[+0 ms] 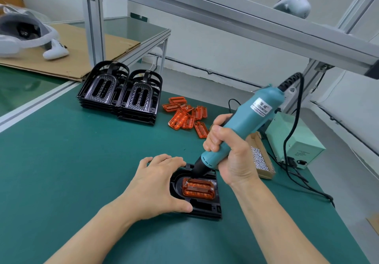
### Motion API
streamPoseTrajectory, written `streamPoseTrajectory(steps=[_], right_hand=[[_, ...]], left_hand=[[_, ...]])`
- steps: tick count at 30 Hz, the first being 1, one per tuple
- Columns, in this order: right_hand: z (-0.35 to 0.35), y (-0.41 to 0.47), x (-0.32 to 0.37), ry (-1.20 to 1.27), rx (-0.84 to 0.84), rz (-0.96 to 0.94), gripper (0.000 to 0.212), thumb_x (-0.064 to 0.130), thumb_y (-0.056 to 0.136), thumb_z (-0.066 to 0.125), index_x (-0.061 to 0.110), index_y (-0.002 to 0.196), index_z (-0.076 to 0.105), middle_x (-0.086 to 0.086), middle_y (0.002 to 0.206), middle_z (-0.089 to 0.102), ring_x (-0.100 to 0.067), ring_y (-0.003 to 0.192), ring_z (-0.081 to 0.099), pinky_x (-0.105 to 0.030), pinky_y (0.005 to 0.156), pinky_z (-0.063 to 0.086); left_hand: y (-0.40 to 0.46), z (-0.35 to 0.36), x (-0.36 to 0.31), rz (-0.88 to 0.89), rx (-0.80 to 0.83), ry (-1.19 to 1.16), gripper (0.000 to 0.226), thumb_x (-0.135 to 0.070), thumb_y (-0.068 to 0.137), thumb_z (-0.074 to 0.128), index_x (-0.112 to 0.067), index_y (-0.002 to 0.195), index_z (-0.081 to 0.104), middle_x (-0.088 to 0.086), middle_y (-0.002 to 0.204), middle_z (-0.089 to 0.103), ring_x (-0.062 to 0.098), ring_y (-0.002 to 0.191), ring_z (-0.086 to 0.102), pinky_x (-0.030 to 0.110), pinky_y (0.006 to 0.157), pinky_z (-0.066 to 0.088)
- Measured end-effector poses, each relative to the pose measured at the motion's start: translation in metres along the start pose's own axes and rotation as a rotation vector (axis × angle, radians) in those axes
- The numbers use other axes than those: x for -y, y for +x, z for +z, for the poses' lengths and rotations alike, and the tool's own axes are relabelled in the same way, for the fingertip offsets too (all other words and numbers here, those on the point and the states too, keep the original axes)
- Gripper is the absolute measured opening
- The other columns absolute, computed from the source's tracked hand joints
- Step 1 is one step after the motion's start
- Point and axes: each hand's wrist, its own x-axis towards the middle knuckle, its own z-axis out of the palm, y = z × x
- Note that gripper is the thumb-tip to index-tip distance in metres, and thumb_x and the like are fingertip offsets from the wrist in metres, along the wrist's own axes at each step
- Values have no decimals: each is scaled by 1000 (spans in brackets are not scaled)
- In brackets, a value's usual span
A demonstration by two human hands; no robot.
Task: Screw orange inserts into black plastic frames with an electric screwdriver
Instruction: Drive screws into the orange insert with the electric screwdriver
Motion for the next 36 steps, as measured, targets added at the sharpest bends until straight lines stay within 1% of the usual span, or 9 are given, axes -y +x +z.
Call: streamPoseTrajectory(steps=[3, 5, 7, 11, 17, 21, 26, 30, 36], right_hand=[[4, 2, 1, -51, 131, -2, 12, 9, 70, 64, 19, 75, 60, 2, 50, 43, -12, 44, 38, -25, 51, 40], [5, 3, 2, -60, 192, 17, 10, 10, 70, 65, 18, 76, 60, 2, 50, 44, -12, 43, 39, -24, 51, 41], [4, 4, 2, -57, 202, 32, 10, 11, 70, 65, 18, 76, 61, 3, 49, 45, -12, 43, 39, -24, 51, 41], [4, 6, 0, -52, 147, 30, 10, 13, 69, 66, 18, 76, 62, 2, 49, 45, -12, 43, 39, -23, 50, 41], [5, 4, -5, -81, 114, -34, 10, 14, 72, 66, 19, 80, 62, 3, 49, 45, -12, 43, 39, -24, 50, 41], [4, 2, -4, -69, 126, -41, 9, 13, 73, 65, 19, 75, 59, 4, 49, 44, -11, 43, 38, -23, 50, 40], [7, 4, -5, -85, 180, -30, 13, 12, 74, 64, 18, 67, 55, 4, 49, 44, -12, 43, 37, -24, 50, 40], [8, 5, -5, -99, 213, -11, 10, 12, 73, 64, 18, 69, 57, 2, 49, 44, -12, 42, 38, -24, 50, 40], [2, 3, -6, -53, 211, 24, 10, 11, 71, 64, 18, 76, 60, 3, 49, 45, -11, 42, 39, -24, 51, 41]], left_hand=[[1, 0, 0, 0, -6, 0, 93, -67, 56, 72, -39, 137, 36, -25, 132, 33, -10, 113, 9, 23, 110, 6], [1, 0, 0, -1, -15, 12, 93, -67, 56, 72, -38, 137, 37, -23, 135, 34, -8, 117, 8, 24, 110, 7], [1, 0, 0, -4, -12, 16, 93, -67, 56, 72, -38, 137, 37, -23, 136, 34, -8, 117, 9, 24, 111, 7], [0, 0, 0, -26, -7, -23, 95, -66, 54, 74, -40, 137, 35, -26, 128, 31, -10, 100, 8, 22, 107, 12], [2, 3, 3, -53, 23, -13, 98, -73, 46, 66, -44, 134, 34, -18, 135, 36, 10, 127, 21, 22, 107, 17], [2, 4, 4, -60, 30, -14, 99, -76, 42, 61, -46, 132, 33, -18, 133, 36, 12, 125, 26, 22, 107, 19], [3, 4, 4, -52, 29, -25, 99, -75, 43, 61, -45, 133, 34, -20, 133, 36, 8, 122, 24, 20, 104, 18], [3, 4, 5, -79, 44, -25, 101, -77, 40, 59, -47, 133, 32, -19, 135, 35, 14, 123, 26, 23, 105, 24], [4, 4, 6, -72, 52, -11, 102, -79, 40, 58, -45, 133, 32, -18, 135, 35, 14, 125, 27, 23, 106, 21]])
